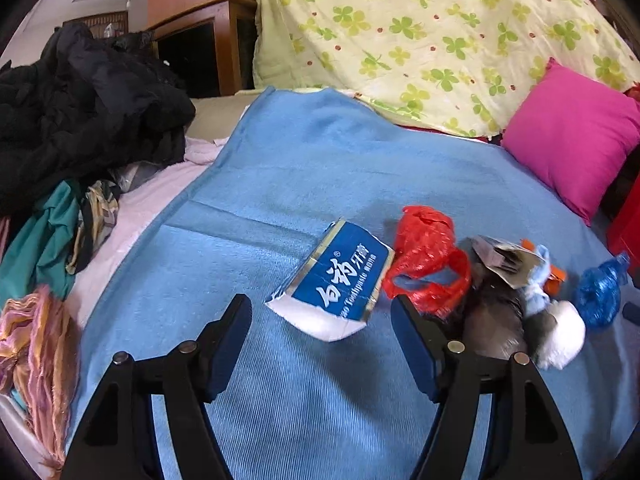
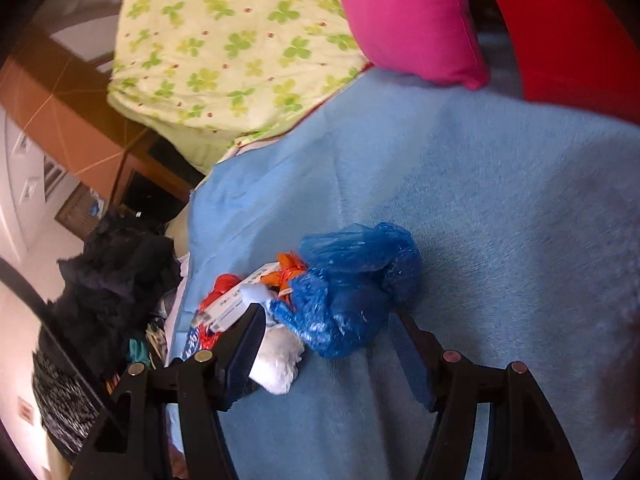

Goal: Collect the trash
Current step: 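Reach the left tool to the toothpaste box while the right tool reaches the blue bag, then close the left tool on the blue-and-white toothpaste box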

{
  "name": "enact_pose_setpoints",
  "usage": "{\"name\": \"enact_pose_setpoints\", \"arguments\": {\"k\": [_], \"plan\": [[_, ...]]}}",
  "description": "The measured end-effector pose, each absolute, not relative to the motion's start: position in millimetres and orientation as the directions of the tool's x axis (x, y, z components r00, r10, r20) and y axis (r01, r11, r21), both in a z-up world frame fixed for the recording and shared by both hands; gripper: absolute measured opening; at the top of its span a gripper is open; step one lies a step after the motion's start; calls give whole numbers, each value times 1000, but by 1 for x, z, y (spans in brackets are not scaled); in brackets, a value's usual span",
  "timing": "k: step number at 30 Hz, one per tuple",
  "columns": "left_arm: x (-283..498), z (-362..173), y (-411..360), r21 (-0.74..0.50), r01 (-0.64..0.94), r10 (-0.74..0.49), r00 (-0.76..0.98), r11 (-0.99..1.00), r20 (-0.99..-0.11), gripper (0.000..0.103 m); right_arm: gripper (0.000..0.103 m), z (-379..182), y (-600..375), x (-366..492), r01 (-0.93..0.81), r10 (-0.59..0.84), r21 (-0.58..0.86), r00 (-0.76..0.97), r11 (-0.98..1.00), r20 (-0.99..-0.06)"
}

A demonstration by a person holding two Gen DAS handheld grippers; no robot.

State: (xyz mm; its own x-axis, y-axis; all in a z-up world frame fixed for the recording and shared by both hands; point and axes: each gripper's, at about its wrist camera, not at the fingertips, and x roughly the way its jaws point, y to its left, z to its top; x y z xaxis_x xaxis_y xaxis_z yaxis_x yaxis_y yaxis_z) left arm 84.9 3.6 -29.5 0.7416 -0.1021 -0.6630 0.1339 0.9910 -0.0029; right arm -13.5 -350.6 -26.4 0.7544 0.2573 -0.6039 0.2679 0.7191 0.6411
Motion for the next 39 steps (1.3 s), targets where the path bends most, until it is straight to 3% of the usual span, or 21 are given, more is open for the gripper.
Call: {"name": "enact_pose_setpoints", "arguments": {"k": [18,26,35,39], "plan": [[120,-59,-6,7,155,-99,665,988,-740,73,68,-54,-338,39,318,230,574,690,755,-686],[126,-66,-1,-12,134,-98,655,991,-749,72,58,-51,-329,42,293,209,534,693,793,-690],[127,-70,13,-37,132,-113,637,991,-762,26,54,-38,-325,35,258,212,524,706,812,-676],[125,-67,19,-51,129,-123,639,990,-759,23,54,-29,-322,28,233,205,508,719,829,-665]]}}
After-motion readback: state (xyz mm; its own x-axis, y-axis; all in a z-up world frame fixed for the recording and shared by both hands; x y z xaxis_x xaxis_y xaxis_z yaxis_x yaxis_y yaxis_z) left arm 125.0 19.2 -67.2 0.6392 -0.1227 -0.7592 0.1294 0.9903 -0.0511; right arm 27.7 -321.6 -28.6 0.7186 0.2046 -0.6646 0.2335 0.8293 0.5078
